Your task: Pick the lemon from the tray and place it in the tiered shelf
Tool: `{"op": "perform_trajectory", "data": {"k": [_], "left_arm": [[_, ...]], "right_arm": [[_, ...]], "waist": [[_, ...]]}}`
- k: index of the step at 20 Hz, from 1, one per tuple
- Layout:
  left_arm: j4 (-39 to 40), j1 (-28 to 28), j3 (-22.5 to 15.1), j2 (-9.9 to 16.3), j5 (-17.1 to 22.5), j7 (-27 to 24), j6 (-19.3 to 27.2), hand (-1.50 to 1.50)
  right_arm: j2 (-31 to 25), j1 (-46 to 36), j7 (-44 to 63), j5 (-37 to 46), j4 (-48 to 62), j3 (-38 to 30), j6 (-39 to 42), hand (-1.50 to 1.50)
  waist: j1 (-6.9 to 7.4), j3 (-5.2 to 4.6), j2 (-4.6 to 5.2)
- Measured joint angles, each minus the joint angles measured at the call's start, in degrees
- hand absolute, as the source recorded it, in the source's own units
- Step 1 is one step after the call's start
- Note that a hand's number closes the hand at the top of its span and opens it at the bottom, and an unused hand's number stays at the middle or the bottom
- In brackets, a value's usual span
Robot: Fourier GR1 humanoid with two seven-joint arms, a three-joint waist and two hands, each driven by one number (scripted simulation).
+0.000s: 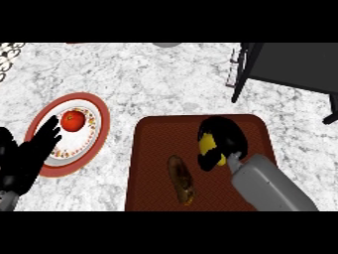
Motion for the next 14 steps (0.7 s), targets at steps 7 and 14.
{"op": "perform_trajectory", "data": {"k": [7,14], "left_arm": [[-0.23,0.31,-0.53,0.58,1.46,-0.21,0.74,0.00],[-0.03,1.10,-1.49,1.16,2.64,-0.80,2.10,0.00]], "right_arm": [[-0.43,-2.59,2.34,2.10,-6.16,-3.83,-4.81,1.50],[-2.20,-8.47,11.58,8.67,-18.29,-6.46,-7.36,1.50]], "waist": [[-0.77,-0.15,-0.49],[-2.03,-0.30,-1.19]]}}
